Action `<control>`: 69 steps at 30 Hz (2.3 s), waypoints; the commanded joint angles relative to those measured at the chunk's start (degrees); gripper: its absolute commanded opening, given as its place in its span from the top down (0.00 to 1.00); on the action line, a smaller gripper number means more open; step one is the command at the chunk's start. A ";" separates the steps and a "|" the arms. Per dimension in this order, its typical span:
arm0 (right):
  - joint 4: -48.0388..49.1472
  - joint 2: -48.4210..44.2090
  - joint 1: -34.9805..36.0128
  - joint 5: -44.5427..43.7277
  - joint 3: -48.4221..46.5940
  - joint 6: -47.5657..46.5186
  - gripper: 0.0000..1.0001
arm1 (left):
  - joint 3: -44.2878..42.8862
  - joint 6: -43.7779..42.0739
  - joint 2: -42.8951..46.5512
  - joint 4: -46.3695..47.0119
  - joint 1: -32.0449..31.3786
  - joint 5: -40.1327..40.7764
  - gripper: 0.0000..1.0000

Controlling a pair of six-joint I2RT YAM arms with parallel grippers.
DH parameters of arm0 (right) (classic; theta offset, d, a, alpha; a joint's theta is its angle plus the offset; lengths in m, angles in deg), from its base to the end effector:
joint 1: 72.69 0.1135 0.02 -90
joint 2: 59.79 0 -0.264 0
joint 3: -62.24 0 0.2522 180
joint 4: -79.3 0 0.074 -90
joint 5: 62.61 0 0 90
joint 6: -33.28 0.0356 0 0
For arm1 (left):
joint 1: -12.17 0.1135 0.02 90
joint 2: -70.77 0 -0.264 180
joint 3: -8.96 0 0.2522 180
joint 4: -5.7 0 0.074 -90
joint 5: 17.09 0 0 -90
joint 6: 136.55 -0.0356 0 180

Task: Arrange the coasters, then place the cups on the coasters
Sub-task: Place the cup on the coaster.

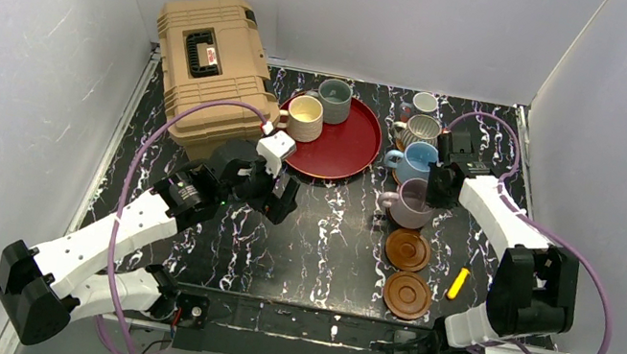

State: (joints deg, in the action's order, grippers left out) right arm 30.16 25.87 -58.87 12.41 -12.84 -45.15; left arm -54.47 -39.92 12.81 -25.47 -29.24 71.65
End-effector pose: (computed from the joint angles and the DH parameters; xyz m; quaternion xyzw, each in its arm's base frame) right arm 0.2960 0.0633 0.2368 0.0152 0.9575 -0.0658 0.2803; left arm 0.1718 -0.1526 0.3138 0.2586 0.8062 -0.2251 0.4822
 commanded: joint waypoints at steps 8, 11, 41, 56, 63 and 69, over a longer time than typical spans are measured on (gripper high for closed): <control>4.87 0.00 -0.29 -1.23 -0.96 -0.26 0.99 | -2.23 -0.74 0.56 -0.87 0.19 0.47 0.02; 4.94 0.28 -0.28 -1.50 -1.08 -0.41 0.99 | -2.27 -0.74 0.56 -0.96 0.20 0.39 0.02; 4.53 1.78 -0.29 -1.68 -0.82 -1.12 0.98 | -2.36 -1.01 0.39 -1.14 0.21 0.38 0.02; 4.00 1.79 -0.29 -1.26 -1.44 -0.85 0.73 | -2.43 -1.07 0.30 -1.22 0.19 0.38 0.02; 4.00 1.91 -0.28 -1.08 -1.26 -0.50 0.81 | -2.45 -1.09 0.21 -1.31 0.19 0.37 0.02; 3.57 1.42 -0.29 -1.64 -1.26 0.58 0.95 | -2.54 -1.06 0.12 -1.39 0.19 0.29 0.02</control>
State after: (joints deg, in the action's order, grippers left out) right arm 32.85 27.86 -58.87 11.05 -12.84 -45.91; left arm -54.49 -40.42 12.81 -26.12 -29.24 71.65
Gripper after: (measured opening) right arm 0.177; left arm 0.981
